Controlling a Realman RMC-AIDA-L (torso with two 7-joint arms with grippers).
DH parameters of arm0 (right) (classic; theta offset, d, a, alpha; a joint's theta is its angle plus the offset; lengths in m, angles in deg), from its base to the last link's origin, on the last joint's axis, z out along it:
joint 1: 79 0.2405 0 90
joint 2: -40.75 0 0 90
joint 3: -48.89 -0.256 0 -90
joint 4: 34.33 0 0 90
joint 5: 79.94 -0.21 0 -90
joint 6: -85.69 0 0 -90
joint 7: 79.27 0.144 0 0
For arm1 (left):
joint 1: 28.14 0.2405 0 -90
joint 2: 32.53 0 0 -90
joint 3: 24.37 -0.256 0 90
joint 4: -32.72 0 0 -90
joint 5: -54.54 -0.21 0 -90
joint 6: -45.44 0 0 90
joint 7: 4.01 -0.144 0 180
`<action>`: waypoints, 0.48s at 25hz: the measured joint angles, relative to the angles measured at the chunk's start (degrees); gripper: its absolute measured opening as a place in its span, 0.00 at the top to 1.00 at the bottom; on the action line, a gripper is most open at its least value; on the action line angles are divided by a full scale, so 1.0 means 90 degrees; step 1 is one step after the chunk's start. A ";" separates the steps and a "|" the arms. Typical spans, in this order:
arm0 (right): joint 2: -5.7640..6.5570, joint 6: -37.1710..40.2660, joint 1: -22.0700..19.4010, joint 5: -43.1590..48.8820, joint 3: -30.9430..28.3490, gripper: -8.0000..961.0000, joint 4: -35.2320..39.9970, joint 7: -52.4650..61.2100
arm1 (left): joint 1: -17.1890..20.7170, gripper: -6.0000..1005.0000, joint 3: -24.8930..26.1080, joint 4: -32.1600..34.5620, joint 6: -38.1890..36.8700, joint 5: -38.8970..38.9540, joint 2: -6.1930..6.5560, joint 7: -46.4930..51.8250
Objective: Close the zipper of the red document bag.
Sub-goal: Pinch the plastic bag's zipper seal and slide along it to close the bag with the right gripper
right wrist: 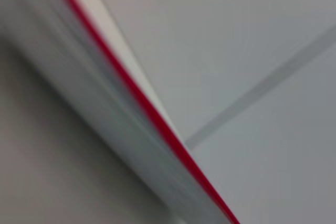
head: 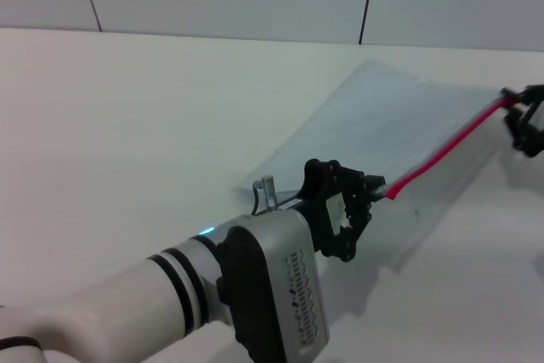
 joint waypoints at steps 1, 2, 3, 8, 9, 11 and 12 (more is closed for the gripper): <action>0.0001 0.0175 0.0040 -0.0002 -0.0176 0.91 -0.0009 0.0000 | 0.0000 0.94 -0.0016 0.0001 0.0003 -0.0004 0.0001 0.0000; -0.0001 0.0332 0.0079 -0.0002 -0.0318 0.91 -0.0018 0.0000 | 0.0001 0.94 -0.0039 0.0002 0.0004 -0.0011 0.0001 0.0000; -0.0002 0.0508 0.0120 -0.0002 -0.0477 0.91 -0.0021 0.0000 | 0.0003 0.94 -0.0060 0.0002 0.0005 -0.0012 0.0001 0.0000; -0.0010 0.0828 0.0237 -0.0027 -0.1251 0.91 -0.0077 -0.0001 | 0.0009 0.95 -0.0062 -0.0146 0.0228 -0.0005 -0.0045 0.0012; -0.0008 0.0824 0.0245 -0.0088 -0.1433 0.91 -0.0108 -0.0001 | 0.0010 0.95 -0.0044 -0.0202 0.0301 0.0004 -0.0063 0.0022; -0.0009 0.0805 0.0259 -0.0439 -0.1794 0.87 -0.0192 0.0000 | 0.0004 0.95 -0.0013 -0.0288 0.0382 0.0036 -0.0091 0.0046; -0.0008 0.0803 0.0261 -0.0733 -0.1974 0.84 -0.0259 0.0001 | -0.0009 0.95 0.0004 -0.0347 0.0426 0.0083 -0.0102 0.0054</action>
